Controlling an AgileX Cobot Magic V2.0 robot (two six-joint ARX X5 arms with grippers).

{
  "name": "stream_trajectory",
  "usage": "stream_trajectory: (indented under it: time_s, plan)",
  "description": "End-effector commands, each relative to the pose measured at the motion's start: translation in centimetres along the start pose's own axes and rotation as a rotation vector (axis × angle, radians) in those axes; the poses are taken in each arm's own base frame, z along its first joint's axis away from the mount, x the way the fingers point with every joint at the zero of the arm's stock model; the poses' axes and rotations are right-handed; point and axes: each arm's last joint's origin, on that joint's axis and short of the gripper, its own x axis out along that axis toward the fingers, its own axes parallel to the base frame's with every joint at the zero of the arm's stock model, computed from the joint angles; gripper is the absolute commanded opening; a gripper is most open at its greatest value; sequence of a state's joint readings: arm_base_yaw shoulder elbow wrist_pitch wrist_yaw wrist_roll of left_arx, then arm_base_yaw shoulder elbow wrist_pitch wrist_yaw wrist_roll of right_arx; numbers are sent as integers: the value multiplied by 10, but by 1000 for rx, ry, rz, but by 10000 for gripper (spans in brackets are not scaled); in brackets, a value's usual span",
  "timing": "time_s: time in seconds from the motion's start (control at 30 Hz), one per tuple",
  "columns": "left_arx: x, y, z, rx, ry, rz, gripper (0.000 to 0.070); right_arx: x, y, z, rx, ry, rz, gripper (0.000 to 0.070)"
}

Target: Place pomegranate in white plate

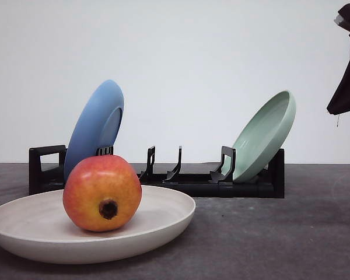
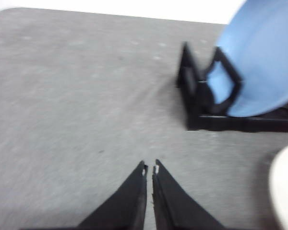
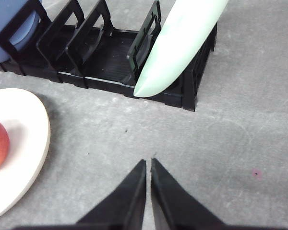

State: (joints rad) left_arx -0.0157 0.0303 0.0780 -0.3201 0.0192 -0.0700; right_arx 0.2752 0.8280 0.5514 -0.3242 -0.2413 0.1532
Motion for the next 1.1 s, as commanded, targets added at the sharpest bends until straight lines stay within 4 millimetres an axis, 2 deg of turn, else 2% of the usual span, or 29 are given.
stream_trajectory:
  time_s: [0.0,0.2,0.93,1.07]
  plan:
    - [2,1,-4,12,-12,-7,0,1,0,0,-12,-2,5,11]
    - [6,2,-6,30,-96,-2,0,1,0,0,-12,-3,3,11]
    - [6,2,-6,15,-93,-6,0,1,0,1,-19,-10,-2,11]
    - [6,2,-6,15,-93,-7,0,-8,0,-1,-183,-84,-79,11]
